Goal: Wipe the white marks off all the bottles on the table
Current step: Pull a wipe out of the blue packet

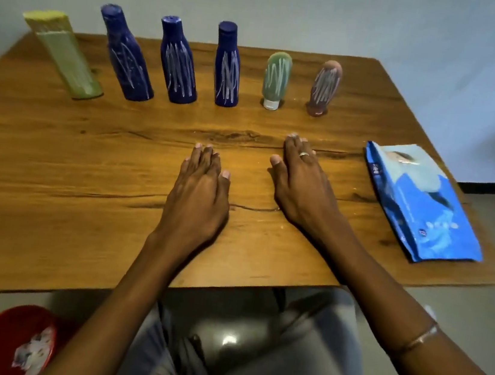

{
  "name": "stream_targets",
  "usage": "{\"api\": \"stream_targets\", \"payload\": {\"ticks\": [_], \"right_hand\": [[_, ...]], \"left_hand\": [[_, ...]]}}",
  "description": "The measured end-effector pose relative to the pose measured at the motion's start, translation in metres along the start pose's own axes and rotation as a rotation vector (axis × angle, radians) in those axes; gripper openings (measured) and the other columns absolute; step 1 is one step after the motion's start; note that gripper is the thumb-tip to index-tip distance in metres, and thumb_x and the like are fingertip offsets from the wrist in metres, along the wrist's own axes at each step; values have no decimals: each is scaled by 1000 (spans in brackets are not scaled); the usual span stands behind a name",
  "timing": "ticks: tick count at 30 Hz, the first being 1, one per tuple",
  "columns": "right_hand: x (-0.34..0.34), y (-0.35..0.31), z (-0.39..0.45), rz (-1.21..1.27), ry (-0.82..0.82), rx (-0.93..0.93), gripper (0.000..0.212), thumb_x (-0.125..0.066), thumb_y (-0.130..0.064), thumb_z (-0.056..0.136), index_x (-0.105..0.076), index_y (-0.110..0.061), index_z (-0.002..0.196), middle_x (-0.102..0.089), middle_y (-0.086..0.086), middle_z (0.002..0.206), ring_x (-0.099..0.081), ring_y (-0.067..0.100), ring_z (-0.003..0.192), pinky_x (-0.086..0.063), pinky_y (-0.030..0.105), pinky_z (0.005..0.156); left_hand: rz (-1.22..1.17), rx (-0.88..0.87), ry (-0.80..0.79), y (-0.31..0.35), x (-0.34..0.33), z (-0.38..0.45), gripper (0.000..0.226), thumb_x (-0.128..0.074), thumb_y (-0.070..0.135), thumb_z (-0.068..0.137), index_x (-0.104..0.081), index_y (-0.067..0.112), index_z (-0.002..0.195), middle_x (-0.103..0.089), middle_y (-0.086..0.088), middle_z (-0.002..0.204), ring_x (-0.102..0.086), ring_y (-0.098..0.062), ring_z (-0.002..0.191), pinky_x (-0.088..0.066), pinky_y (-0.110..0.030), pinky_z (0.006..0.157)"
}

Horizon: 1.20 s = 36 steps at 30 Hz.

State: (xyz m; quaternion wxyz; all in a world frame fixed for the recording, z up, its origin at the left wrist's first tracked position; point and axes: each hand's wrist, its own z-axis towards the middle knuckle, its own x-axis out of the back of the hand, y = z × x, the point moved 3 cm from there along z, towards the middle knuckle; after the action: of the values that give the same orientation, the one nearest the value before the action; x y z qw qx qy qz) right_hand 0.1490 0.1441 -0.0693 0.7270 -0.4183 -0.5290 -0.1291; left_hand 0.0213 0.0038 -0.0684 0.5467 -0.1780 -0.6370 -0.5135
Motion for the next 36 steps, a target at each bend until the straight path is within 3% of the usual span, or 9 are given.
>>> {"api": "stream_targets", "payload": {"ticks": [5,14,21,25,27,29,32,36], "right_hand": [[4,-1,-9,11,54,37,59,-29,-41,111,-29,-5,158,-29,15,166,-21,28,155,-25,47,125],[25,8,-27,18,38,-5,59,-31,-40,111,-22,-9,161,-22,14,168,-16,28,157,-22,46,124],[93,60,-42,0,192,-125,58,-32,-41,111,-25,-12,161,-29,14,166,-26,29,154,-25,40,122],[126,104,-47,-22,286,-184,48,-35,-34,111,-44,-6,149,-51,17,150,-49,35,137,-39,39,107],[137,127,-52,-50,259,-235,40,-30,-35,112,-55,-9,130,-62,17,132,-58,39,118,-41,40,89],[146,144,-63,-70,253,-276,39,-28,-37,112,-57,-10,114,-67,16,118,-61,41,107,-41,41,82],[156,171,-81,-58,277,-325,43,-34,-36,112,-62,-7,127,-70,20,119,-62,43,112,-47,45,88],[160,197,-102,-54,283,-347,34,-47,-26,108,-66,-13,132,-72,13,125,-65,31,115,-43,26,83]], "left_hand": [[12,-26,43,7,0,1,55,-25,29,111,-29,-1,157,-23,-16,167,-7,-23,158,-6,-37,129],[-12,-112,9,33,-4,5,54,-26,28,111,-29,-3,156,-24,-17,166,-8,-23,158,-5,-35,127],[-79,-230,-3,102,-24,16,55,-25,32,112,-26,2,158,-22,-13,168,-6,-20,158,0,-30,125],[-98,-298,-38,138,-36,22,55,-24,33,112,-25,3,158,-20,-12,169,-4,-18,158,1,-27,124],[-105,-330,-70,154,-42,24,56,-23,35,112,-24,4,159,-18,-11,169,-3,-18,158,2,-27,123],[-117,-363,-96,166,-48,24,56,-23,36,112,-23,5,159,-17,-10,169,-3,-17,158,-1,-30,126],[-120,-413,-137,181,-61,24,56,-23,36,112,-21,7,160,-17,-8,170,-2,-15,158,-1,-30,127],[-112,-469,-171,197,-78,24,56,-22,36,112,-21,6,160,-16,-7,170,-1,-14,158,2,-27,126]]}}
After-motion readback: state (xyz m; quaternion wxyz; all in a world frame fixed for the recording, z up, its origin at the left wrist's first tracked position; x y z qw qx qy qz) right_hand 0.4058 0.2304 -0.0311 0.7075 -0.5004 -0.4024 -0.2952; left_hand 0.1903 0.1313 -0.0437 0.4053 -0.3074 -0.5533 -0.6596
